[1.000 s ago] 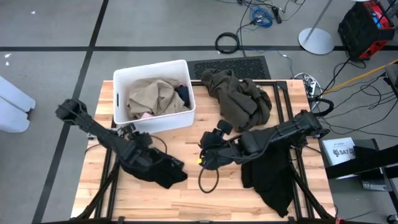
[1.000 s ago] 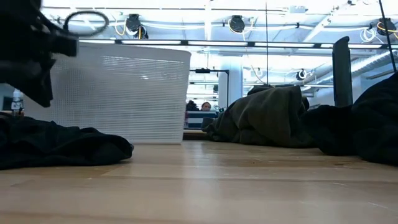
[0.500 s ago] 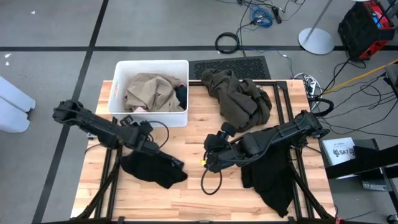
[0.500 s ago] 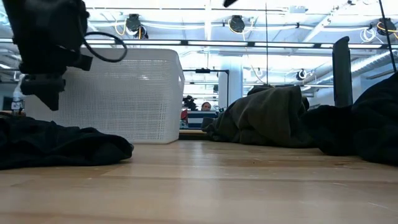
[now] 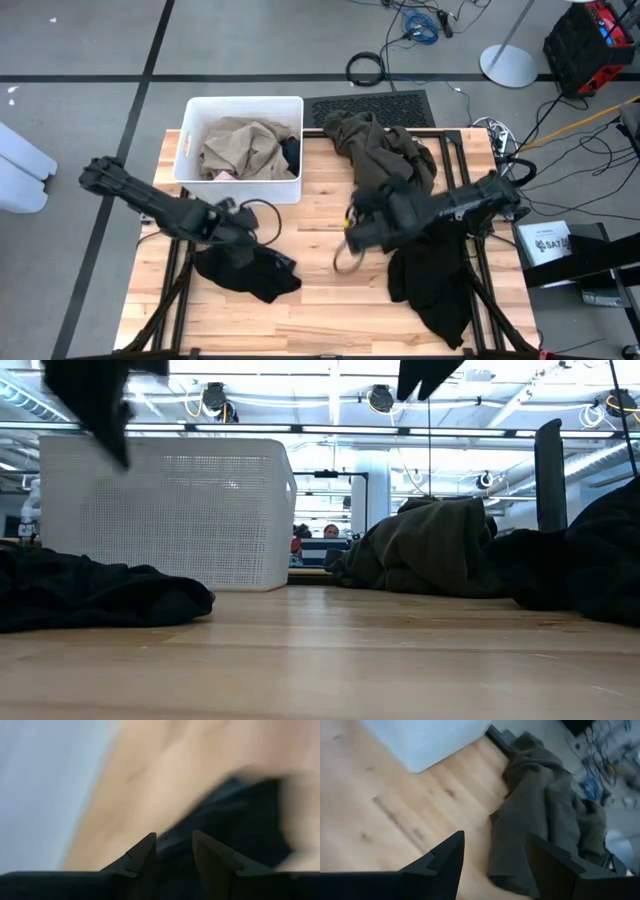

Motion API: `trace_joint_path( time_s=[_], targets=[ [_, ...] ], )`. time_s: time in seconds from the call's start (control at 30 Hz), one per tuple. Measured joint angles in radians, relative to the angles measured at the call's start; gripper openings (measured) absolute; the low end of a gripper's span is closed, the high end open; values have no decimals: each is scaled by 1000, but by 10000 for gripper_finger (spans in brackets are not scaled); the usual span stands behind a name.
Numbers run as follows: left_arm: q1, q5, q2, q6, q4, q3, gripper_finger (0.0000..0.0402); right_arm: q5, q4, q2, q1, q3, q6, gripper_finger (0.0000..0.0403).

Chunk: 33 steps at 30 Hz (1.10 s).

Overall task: Sort clothes
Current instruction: Move the black shirt to the middle left of the table

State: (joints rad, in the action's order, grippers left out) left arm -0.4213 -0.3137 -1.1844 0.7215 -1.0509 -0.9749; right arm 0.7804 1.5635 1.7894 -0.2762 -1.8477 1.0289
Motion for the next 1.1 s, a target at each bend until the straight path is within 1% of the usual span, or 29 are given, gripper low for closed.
trace_joint_path(
  time_s=[0.07,0.1,0.17,0.23,0.27,0.33,0.4,0.57,0.63,0.73,0.8,0.87,0.97,1.03,1.1],
  targets=[
    [-40,22,31,-113,174,-15,136,-27,9,-9,74,7,19,196],
    [-63,23,48,-176,269,-15,136,-69,4,-15,110,16,0,196],
    [-104,22,67,-294,442,-11,136,-189,-15,-15,170,43,-68,196],
    [-145,15,76,-382,548,-4,136,-327,-26,-15,200,89,-123,196],
    [-162,8,77,-411,579,-1,136,-395,-24,-13,203,120,-139,196],
    [-198,-17,75,-437,590,-1,136,-530,-6,-13,188,188,-142,196],
    [-222,-31,75,-445,586,0,136,-640,10,-13,145,263,-100,196],
    [-247,-36,75,-467,584,0,136,-807,-4,-11,12,464,23,196],
    [-248,-36,75,-477,586,0,136,-851,-11,-8,-27,538,88,196],
    [-248,-36,75,-476,586,0,136,-861,-64,-9,-73,642,184,196],
    [-248,-36,75,-476,586,0,136,-890,-159,-9,-92,714,222,196],
    [-248,-36,75,-473,587,0,136,-937,-297,-10,-102,792,227,196],
    [-248,-36,75,-468,591,0,136,-981,-484,-22,-109,897,237,191],
    [-248,-36,75,-466,595,0,136,-990,-534,-26,-110,924,247,166],
    [-248,-36,74,-466,597,1,136,-987,-542,-26,-113,924,251,117]
  ],
)
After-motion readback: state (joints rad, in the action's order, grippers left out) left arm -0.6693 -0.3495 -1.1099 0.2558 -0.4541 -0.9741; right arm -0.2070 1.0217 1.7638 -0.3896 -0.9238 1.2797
